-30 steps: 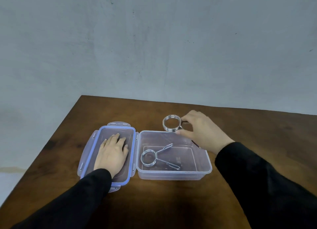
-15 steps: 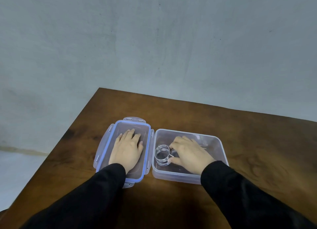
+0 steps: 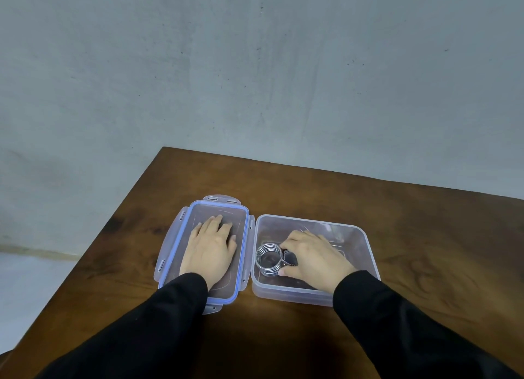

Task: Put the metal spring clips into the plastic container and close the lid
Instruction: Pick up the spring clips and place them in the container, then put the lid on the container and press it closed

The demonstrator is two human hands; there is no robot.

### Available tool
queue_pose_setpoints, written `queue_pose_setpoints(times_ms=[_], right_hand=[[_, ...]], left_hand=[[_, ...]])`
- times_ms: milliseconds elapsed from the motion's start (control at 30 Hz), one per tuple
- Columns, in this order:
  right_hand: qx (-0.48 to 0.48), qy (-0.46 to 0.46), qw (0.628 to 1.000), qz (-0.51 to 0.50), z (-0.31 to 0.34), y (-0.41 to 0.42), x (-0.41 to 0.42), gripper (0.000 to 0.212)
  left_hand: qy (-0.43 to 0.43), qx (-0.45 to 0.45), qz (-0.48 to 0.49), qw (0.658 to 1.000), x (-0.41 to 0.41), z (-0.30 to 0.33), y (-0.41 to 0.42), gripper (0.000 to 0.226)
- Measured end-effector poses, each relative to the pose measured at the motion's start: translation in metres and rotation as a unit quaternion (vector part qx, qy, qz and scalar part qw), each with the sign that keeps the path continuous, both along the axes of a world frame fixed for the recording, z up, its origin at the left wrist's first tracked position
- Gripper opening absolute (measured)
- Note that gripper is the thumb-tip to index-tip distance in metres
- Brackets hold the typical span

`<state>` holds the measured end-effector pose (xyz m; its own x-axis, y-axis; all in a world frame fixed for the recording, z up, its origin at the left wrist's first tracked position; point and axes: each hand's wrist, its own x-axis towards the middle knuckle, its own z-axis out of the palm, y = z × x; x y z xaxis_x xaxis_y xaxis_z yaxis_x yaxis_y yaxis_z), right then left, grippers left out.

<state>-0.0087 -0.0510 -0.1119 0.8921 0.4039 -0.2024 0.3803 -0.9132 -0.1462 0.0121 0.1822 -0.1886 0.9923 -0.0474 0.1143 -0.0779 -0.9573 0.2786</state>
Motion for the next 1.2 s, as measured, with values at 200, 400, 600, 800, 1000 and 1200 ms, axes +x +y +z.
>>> queue_pose_setpoints(times_ms=[200,400,600,800,1000,1200], right_hand=[[-0.01,0.008,1.0,-0.008,0.004,0.002,-0.002,0.06],[0.007,0.012,1.0,-0.018,0.01,0.0,-0.005,0.069],[0.135,-0.056,0.986,-0.075,0.023,-0.014,-0.012,0.051],[0.199,-0.097,0.972,-0.08,0.029,0.001,-0.02,0.033],[0.209,-0.089,0.973,-0.033,0.031,0.034,-0.037,0.03],[0.206,-0.088,0.974,-0.035,0.028,0.034,-0.038,0.029]], left_hand=[[0.002,0.0,-0.002,1.0,0.0,0.0,0.0,0.045],[0.01,-0.01,-0.002,1.0,-0.001,-0.001,0.001,0.045],[0.0,-0.153,0.011,0.988,-0.004,0.021,0.004,0.034],[-0.003,-0.006,-0.124,0.992,-0.061,0.04,0.03,0.033],[0.008,0.082,-0.196,0.977,-0.117,0.02,0.072,0.036],[-0.051,0.084,-0.249,0.963,-0.11,0.009,0.075,0.021]])
